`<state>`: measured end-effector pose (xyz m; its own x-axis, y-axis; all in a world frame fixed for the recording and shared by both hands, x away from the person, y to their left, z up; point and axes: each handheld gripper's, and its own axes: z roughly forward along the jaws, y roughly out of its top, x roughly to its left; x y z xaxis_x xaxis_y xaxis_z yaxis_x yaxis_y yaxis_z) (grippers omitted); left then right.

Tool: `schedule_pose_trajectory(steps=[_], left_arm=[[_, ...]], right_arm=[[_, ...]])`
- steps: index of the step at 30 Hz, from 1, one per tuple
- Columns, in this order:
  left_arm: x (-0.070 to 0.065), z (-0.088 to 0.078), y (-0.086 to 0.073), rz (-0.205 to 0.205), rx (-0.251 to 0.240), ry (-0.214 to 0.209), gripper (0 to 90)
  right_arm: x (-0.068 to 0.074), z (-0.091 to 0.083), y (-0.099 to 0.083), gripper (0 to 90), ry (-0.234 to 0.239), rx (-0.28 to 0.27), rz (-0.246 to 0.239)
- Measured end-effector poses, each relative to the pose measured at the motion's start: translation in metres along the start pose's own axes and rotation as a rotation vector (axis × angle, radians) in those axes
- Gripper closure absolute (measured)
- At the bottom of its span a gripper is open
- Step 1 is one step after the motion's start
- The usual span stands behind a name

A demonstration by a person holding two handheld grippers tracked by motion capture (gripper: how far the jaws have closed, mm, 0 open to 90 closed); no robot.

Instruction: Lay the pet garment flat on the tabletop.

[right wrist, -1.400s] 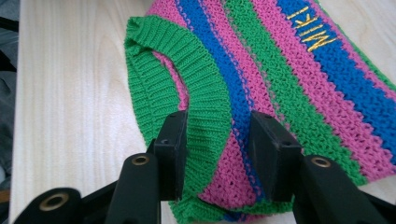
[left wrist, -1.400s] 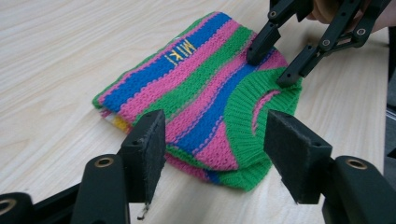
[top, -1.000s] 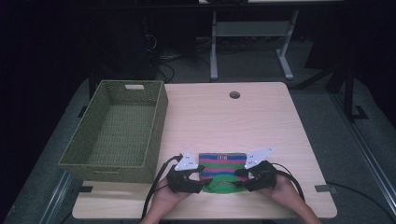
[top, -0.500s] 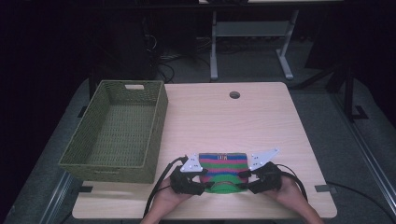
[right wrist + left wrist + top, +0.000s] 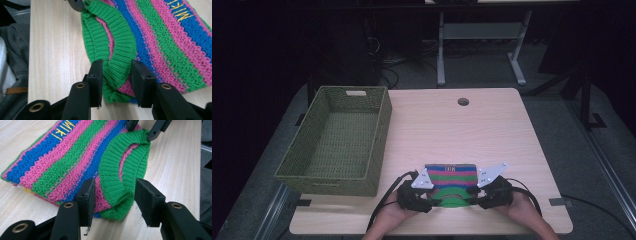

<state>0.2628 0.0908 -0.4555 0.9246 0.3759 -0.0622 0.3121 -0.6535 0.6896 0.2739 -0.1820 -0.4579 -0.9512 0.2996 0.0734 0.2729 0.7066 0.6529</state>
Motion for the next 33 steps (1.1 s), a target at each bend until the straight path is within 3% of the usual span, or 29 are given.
schedule_pose_trajectory(steps=[11, 17, 24, 33], left_arm=[[-0.0022, 0.0015, -0.0004, 0.031, 0.019, 0.048, 63.0], [-0.0032, 0.0018, -0.0005, 0.036, 0.022, 0.063, 69.1], [-0.0036, 0.0018, -0.0003, 0.03, 0.015, 0.063, 77.1], [-0.003, 0.0007, -0.0002, 0.031, 0.01, 0.053, 81.1]], right_arm=[[0.0025, 0.0006, 0.0005, 70.9, -0.046, 0.014, -0.033], [0.0012, 0.0001, 0.0006, 74.9, -0.037, 0.007, 0.007], [-0.0001, -0.0009, 0.0009, 82.4, -0.04, 0.002, 0.018], [-0.0028, -0.0005, 0.0007, 83.7, -0.034, 0.003, 0.029]])
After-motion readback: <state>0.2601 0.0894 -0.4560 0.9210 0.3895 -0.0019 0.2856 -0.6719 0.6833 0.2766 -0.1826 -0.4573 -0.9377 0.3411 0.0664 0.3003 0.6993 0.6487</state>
